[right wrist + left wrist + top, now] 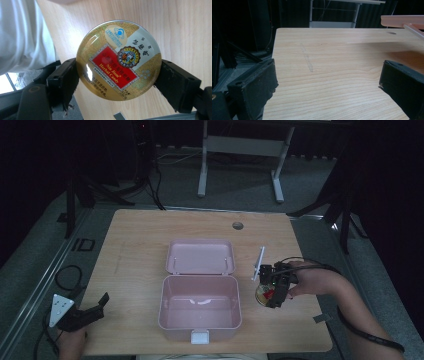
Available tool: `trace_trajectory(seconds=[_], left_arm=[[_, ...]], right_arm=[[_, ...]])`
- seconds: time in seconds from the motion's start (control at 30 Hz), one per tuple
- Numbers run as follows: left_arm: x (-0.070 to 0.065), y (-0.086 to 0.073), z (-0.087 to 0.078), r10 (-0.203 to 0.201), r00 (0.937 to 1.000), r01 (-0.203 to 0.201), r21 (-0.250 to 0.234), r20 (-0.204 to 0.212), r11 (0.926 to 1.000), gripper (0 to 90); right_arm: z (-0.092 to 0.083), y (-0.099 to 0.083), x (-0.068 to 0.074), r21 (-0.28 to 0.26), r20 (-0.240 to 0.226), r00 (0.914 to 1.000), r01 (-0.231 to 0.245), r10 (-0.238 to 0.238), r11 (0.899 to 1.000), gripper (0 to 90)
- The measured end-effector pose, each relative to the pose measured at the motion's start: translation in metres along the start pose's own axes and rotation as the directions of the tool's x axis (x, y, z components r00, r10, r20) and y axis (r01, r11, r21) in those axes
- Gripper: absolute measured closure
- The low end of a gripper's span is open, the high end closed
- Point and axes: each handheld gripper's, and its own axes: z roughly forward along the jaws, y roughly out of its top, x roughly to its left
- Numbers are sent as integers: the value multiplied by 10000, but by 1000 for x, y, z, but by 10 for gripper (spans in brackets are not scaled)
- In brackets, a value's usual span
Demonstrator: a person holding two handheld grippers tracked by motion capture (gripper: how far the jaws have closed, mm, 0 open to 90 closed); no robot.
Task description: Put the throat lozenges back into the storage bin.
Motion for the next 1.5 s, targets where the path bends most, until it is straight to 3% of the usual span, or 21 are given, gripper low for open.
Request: trace_trajectory(seconds=[0.2,0.43,0.77,1.07,1.5], left_arm=[[0,0,0,-8,10000,8,-19,22,10000,19],[0,0,0,-21,10000,21,-11,23,10000,19],[0,0,0,-32,10000,32,-21,40,10000,19],[0,0,0,-30,10000,30,-24,65,10000,19],[0,0,0,-24,10000,24,-14,59,10000,19]], right_arm=[[-17,13,9,-104,-62,9998,163,-164,9998,211],[-23,32,19,-256,-152,9970,759,-764,9968,211],[-32,78,35,-610,-205,9823,1848,-1863,9809,211],[-22,111,43,-593,-282,9674,2498,-2518,9665,211],[22,123,40,-290,-650,9576,2794,-2807,9597,211]])
